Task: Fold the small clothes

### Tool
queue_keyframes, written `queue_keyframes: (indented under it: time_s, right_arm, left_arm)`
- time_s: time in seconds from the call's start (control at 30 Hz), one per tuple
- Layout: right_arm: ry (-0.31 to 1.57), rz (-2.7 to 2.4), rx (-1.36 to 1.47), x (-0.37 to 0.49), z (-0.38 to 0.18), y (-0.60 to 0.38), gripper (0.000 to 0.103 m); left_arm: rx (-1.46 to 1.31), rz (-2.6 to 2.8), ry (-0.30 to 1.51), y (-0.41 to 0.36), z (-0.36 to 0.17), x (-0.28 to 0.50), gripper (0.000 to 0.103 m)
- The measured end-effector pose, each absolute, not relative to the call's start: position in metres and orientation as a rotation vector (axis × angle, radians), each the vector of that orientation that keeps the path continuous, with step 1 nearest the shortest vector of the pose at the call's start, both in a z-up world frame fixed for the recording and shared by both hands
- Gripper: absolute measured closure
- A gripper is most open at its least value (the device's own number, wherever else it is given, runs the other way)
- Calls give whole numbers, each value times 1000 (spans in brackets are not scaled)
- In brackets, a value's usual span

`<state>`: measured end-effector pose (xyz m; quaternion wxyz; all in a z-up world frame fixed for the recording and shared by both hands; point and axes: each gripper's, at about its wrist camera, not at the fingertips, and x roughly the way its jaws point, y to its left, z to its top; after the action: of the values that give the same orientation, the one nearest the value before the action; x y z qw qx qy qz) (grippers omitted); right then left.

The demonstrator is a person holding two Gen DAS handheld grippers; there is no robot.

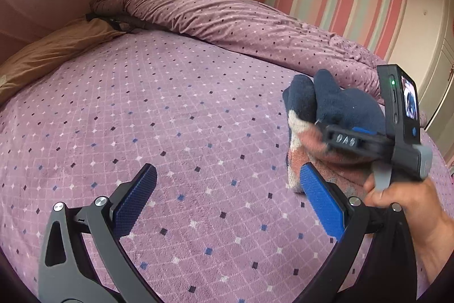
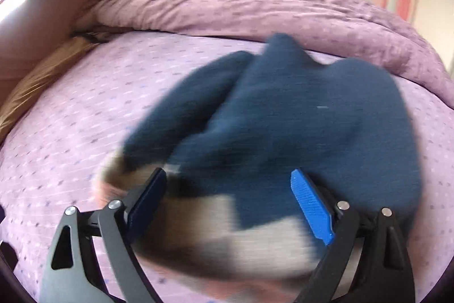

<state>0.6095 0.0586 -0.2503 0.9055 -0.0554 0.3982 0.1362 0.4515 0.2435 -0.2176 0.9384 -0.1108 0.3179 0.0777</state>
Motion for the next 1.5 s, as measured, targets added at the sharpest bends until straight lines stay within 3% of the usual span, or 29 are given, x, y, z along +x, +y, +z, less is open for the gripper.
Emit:
queue_keyframes:
  time_s: [0.13, 0.3, 0.47, 0.97, 1.27, 1.5]
  right_arm:
    - [820, 249, -132, 607, -254, 69, 13]
    - [757, 239, 0, 587, -206, 19, 9]
    - [723, 161, -99, 552, -160, -32, 7]
    - [715, 14, -24, 424, -61, -125, 2]
    - [711, 11, -2, 403, -32, -146, 2]
    - [720, 27, -4, 413, -38, -149, 2]
  left_arm:
    - [-207, 160, 660, 241, -220, 453, 3]
    - [-229, 151, 672, 240, -221, 457, 3]
    - [-180, 130, 662, 220, -207, 452, 3]
    - [-66, 8, 706, 141, -109, 409, 3]
    - [-49, 18, 715, 131, -84, 402, 3]
    - [-83, 15, 749, 143, -97, 435, 3]
